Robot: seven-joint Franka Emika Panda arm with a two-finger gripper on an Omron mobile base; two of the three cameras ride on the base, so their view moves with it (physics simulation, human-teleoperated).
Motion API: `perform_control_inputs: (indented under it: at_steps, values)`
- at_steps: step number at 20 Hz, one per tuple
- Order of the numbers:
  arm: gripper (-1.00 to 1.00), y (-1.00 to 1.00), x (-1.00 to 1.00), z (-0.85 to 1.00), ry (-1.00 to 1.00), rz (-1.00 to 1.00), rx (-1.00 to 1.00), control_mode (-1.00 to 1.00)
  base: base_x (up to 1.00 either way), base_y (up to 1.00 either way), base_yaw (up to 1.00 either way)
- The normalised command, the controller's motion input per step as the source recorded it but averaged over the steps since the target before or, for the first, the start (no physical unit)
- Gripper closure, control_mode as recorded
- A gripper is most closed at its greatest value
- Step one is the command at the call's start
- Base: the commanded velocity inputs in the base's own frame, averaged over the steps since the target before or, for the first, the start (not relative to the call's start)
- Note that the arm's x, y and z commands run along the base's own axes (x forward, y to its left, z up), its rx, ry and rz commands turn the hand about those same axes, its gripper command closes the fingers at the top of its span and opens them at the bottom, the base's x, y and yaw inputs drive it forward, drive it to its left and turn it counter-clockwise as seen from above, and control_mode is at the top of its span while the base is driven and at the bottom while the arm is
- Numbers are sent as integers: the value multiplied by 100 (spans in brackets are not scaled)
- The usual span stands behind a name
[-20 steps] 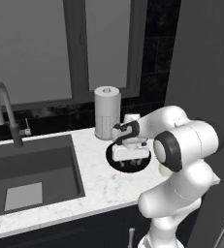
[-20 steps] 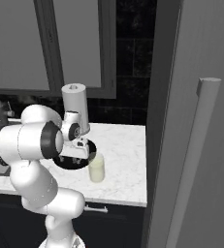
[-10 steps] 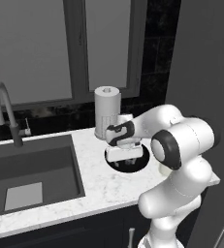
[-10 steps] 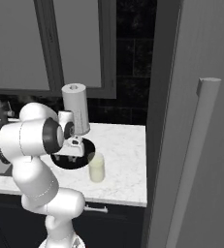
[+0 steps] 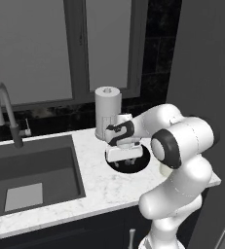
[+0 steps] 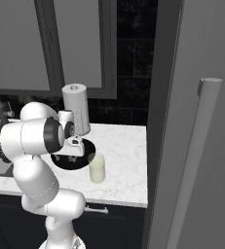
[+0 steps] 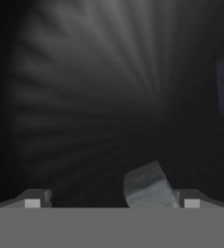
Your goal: Grab a lemon wedge from the fridge and one ice cube from the ice bowl, and put them in the glass of lemonade.
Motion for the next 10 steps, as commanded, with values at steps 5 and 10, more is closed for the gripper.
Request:
perform_control_inputs:
  at_steps: [5, 10]
  values:
    - [-100, 0, 0, -1, -11, 0, 0, -100, 0, 0, 0]
    - [-100, 0, 0, -1, -4, 0, 0, -100, 0, 0, 0]
